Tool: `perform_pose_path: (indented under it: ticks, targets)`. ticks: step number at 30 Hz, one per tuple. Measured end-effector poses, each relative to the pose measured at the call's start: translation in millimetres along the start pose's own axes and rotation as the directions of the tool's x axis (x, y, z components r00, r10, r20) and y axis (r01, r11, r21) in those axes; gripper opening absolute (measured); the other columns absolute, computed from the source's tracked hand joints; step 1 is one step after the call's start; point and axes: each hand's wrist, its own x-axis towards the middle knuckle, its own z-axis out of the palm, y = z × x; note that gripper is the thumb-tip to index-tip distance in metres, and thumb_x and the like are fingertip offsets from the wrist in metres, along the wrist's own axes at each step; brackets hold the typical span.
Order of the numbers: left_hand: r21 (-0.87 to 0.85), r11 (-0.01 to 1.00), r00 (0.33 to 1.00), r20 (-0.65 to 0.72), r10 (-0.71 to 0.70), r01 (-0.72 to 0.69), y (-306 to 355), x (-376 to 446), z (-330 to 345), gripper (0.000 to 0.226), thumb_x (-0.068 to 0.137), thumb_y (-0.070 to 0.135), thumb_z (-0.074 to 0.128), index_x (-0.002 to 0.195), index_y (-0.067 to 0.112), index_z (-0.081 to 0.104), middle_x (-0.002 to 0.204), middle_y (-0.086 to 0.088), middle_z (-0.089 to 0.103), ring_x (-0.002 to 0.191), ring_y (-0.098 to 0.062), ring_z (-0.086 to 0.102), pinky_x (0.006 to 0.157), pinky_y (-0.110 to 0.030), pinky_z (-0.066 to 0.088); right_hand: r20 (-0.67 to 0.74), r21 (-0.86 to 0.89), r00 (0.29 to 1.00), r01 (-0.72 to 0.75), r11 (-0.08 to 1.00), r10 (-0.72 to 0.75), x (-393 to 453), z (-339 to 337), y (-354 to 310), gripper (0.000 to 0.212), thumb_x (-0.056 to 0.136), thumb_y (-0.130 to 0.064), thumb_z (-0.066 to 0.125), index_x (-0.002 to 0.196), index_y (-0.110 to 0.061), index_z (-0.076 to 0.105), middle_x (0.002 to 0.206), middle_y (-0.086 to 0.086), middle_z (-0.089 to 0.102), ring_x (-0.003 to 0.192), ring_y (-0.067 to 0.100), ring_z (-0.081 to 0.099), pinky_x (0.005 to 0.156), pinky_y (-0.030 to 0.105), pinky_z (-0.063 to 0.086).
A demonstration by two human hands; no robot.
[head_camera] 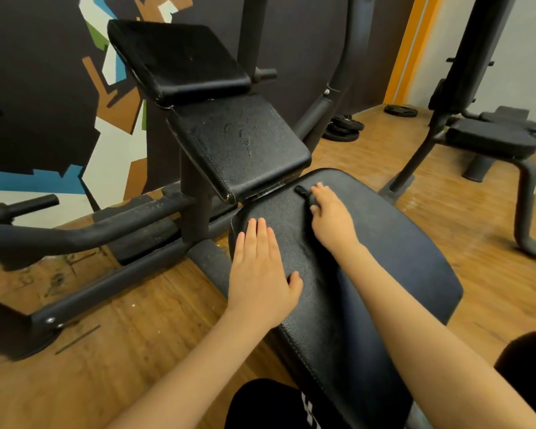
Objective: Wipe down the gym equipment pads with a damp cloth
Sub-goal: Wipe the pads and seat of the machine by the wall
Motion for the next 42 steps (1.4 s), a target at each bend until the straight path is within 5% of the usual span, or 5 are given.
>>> perform_pose_path:
  ticks: [12,19,27,33,42]
  targets:
    - [-0.011,1.0,1.0,0.0,0.008,-0.008,-1,0,0,0.087,0.094,0.054,0.032,0.15,-0.001,-0.006,0.158,-0.018,-0.011,0.146,-0.029,-0.014,0.116,-0.041,-0.011,0.038,-0.026,0.999,0.027,0.999,-0.026,30,-15,3,0.047,0.094,0.0,0.041,0.14,-0.005,0.038,0.151,0.011,0.028,0.141,0.021,0.022,0.111,0.024,0.014]
    - [-0.037,0.999,1.0,-0.012,0.018,-0.018,-2,0,-1,0.086,0.094,0.054,0.031,0.149,0.0,-0.006,0.158,-0.019,-0.011,0.146,-0.029,-0.014,0.117,-0.041,-0.009,0.134,0.028,0.914,0.383,0.923,-0.383,-8,-5,-4,0.047,0.09,0.004,0.048,0.136,-0.005,0.043,0.146,0.007,0.036,0.137,0.014,0.026,0.108,0.009,0.008]
    - [-0.041,0.999,1.0,-0.021,0.011,-0.012,-2,0,0,0.086,0.094,0.053,0.033,0.15,0.0,-0.004,0.159,-0.018,-0.01,0.146,-0.029,-0.014,0.117,-0.041,-0.01,0.005,0.013,0.996,0.093,0.996,-0.093,35,-11,1,0.046,0.091,0.005,0.043,0.136,-0.002,0.042,0.147,0.014,0.036,0.138,0.025,0.028,0.109,0.02,0.014]
    - [-0.063,0.998,1.0,-0.016,0.007,-0.008,-2,0,0,0.085,0.094,0.052,0.033,0.15,0.0,-0.006,0.158,-0.018,-0.013,0.146,-0.028,-0.016,0.116,-0.04,-0.012,0.102,0.031,0.926,0.363,0.931,-0.364,-14,-6,1,0.045,0.09,0.006,0.047,0.134,-0.002,0.045,0.144,0.01,0.038,0.136,0.016,0.027,0.108,0.01,0.009]
    - [-0.062,0.998,1.0,-0.008,0.007,-0.008,-3,-1,0,0.084,0.094,0.052,0.032,0.15,0.001,-0.005,0.159,-0.017,-0.012,0.146,-0.027,-0.015,0.117,-0.04,-0.011,-0.051,-0.015,0.994,-0.095,0.995,0.094,31,-32,51,0.044,0.092,0.004,0.041,0.136,-0.002,0.043,0.149,0.014,0.031,0.14,0.026,0.024,0.113,0.03,0.017]
